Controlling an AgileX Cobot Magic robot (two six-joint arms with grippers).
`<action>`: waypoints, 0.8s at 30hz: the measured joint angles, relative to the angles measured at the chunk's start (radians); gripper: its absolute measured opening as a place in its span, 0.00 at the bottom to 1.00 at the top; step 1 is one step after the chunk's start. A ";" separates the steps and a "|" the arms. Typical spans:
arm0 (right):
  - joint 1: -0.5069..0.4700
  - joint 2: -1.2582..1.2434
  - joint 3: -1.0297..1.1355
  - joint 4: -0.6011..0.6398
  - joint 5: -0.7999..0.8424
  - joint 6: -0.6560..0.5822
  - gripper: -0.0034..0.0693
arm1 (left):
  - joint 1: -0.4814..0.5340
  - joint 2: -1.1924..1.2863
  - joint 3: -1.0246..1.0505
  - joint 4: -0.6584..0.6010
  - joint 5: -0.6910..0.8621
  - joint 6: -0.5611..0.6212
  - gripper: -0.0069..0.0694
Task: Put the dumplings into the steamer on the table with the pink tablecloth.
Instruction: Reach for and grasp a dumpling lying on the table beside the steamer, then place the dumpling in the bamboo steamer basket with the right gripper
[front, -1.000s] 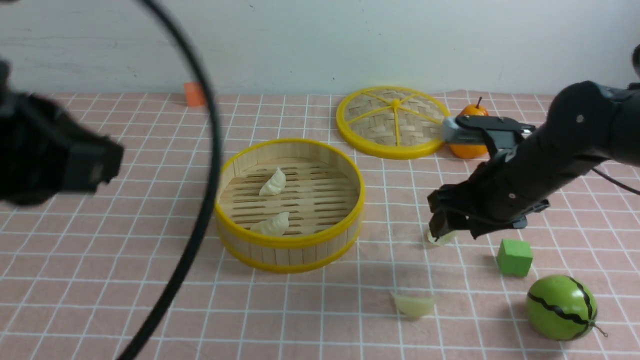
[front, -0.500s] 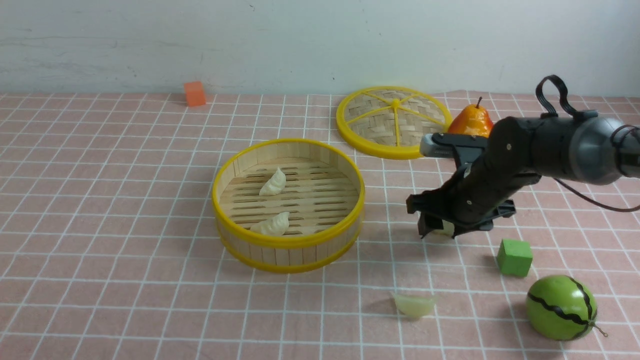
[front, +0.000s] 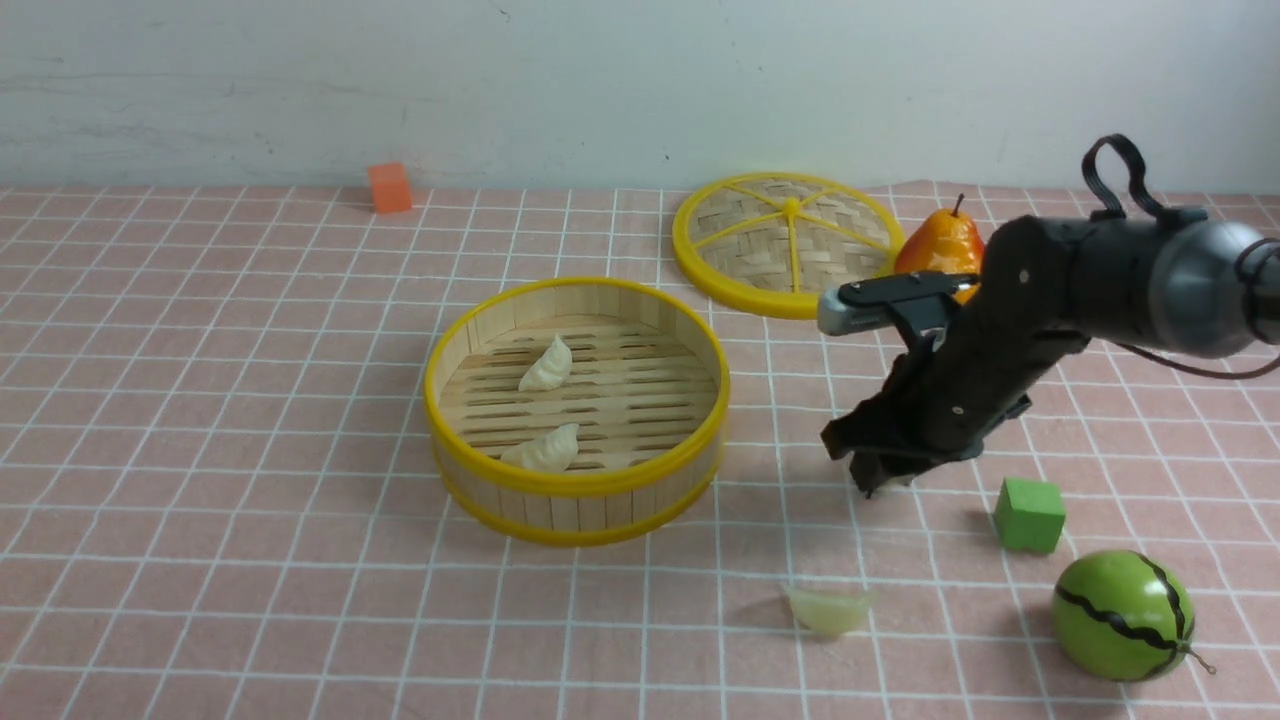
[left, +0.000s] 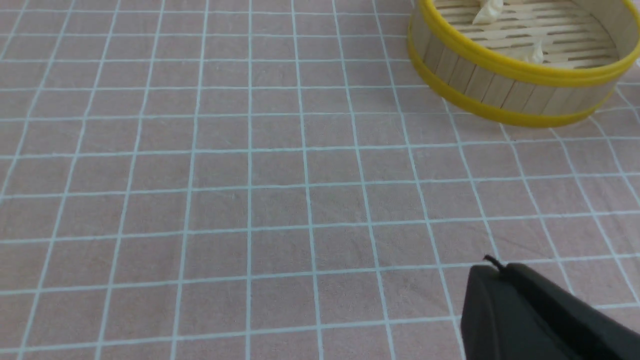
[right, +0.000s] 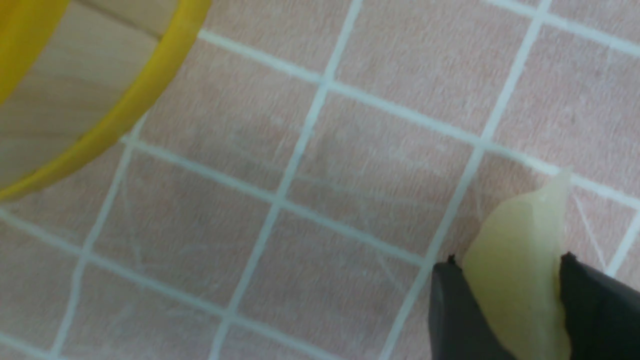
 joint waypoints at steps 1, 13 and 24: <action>0.006 -0.016 -0.013 0.003 0.013 -0.002 0.40 | 0.000 0.000 0.022 0.002 -0.028 -0.007 0.07; 0.218 0.076 -0.359 0.150 -0.074 -0.207 0.39 | 0.000 0.001 0.072 -0.003 -0.146 -0.034 0.07; 0.220 0.304 -0.461 0.129 -0.207 -0.213 0.65 | 0.000 0.001 0.072 -0.003 -0.147 -0.034 0.07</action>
